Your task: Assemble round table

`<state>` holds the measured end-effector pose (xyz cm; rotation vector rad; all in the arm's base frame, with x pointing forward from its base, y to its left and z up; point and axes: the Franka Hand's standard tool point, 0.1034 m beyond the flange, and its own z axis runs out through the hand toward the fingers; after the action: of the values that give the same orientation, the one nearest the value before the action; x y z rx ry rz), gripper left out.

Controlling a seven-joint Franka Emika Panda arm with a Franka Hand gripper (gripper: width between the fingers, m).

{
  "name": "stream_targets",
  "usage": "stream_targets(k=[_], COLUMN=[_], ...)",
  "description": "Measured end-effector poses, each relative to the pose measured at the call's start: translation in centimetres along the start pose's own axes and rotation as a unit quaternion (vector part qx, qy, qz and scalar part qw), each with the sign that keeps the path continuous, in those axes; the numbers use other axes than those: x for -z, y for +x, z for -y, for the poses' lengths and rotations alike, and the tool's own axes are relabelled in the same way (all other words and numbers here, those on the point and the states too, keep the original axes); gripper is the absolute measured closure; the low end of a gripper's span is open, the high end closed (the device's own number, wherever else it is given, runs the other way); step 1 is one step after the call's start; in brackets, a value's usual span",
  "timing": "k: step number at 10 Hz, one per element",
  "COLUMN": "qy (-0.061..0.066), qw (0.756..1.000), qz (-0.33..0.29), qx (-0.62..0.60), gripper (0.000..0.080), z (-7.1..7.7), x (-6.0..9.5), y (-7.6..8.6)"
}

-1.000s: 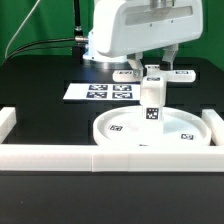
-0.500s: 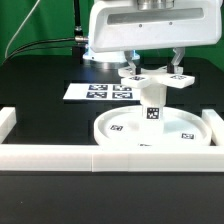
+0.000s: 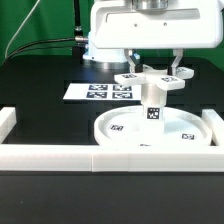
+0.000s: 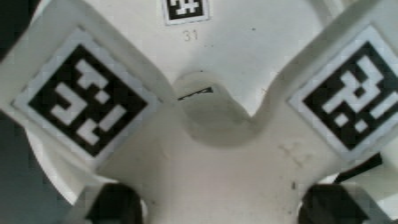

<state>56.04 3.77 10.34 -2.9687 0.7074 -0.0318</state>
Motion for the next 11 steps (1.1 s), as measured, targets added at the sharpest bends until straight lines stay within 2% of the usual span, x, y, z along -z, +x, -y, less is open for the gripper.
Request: stream_targets(k=[3,5,7,9,11], qy=[0.003,0.014,0.02,0.031,0.037], qw=[0.996,0.979,0.946,0.906,0.852], qz=[0.001,-0.001,-0.004,0.002,0.01], qx=[-0.093,-0.205,-0.323,-0.421,-0.522], gripper=[0.0363,0.0363,0.0363,0.0363,0.0363], z=[0.01,0.04,0.06,0.02,0.04], x=[0.0,0.0,0.0,-0.03,-0.03], y=[0.0,0.1,0.17,0.2,0.13])
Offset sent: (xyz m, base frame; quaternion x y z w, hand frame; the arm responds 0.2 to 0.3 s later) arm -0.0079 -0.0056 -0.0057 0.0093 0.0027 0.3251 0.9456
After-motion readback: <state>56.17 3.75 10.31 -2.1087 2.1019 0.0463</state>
